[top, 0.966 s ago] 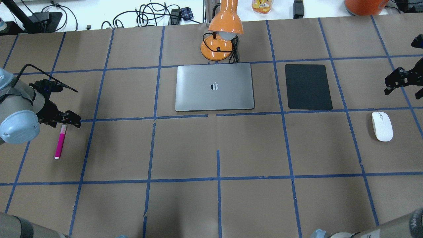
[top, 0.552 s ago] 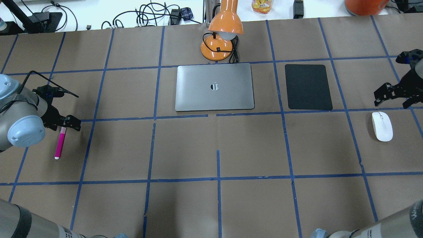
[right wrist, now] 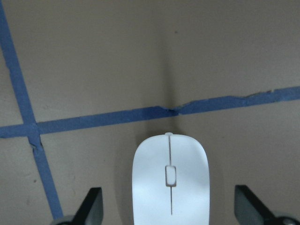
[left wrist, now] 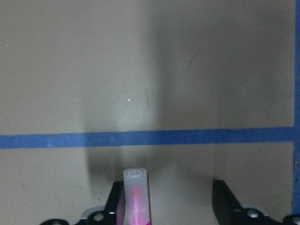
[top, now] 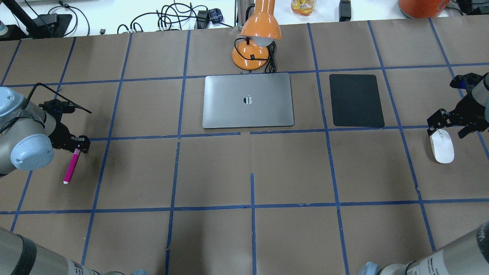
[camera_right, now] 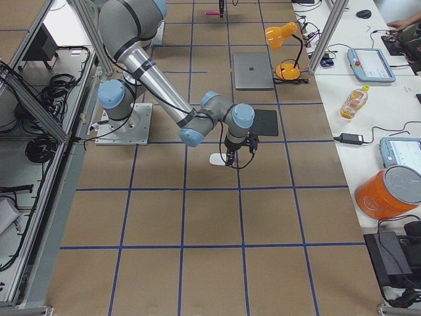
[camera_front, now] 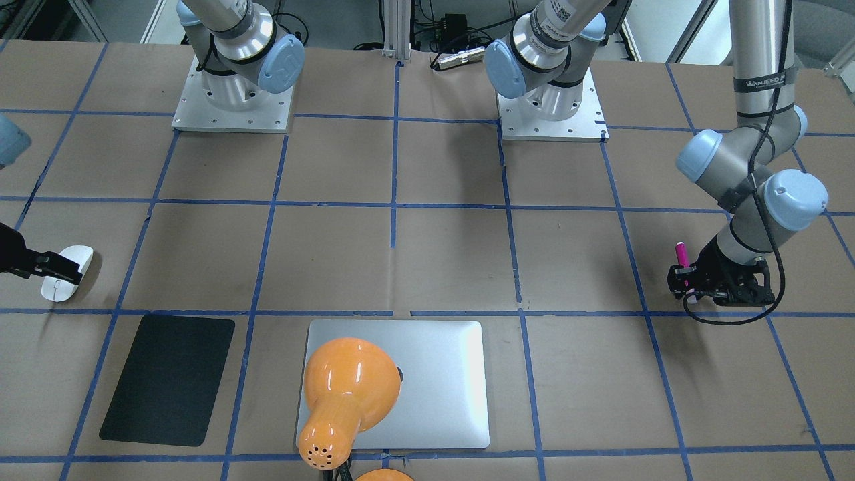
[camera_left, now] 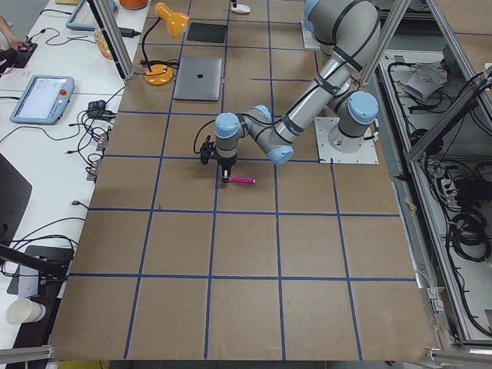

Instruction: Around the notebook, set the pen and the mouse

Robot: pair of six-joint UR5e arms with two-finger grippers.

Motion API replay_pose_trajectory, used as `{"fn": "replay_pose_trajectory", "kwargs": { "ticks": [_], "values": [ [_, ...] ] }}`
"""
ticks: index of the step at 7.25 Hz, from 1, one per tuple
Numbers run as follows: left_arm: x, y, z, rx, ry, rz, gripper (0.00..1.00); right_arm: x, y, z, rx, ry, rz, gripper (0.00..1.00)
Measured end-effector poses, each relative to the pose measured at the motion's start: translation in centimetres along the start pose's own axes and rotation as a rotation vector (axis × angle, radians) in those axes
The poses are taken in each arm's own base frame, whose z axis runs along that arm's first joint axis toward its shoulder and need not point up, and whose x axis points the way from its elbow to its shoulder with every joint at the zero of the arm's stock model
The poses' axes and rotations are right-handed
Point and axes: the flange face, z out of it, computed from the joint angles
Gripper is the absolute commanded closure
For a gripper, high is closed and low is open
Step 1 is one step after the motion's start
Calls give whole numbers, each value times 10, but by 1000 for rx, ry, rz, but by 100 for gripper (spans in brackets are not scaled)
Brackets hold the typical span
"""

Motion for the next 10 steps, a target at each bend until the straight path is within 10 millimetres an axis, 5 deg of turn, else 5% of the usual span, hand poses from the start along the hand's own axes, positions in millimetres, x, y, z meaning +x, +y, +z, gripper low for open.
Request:
{"fn": "replay_pose_trajectory", "kwargs": {
  "ticks": [6,8,10],
  "values": [
    [8,-7,-21,-4,5,-122,100,6,4,13,-39,-12,-2,0],
    [39,-21,-41,-38,20,-290,100,4,3,14,-41,-13,-5,0],
    [100,-31,-62,-75,21,-485,100,3,2,14,-41,-14,-8,0]
  ]
}}
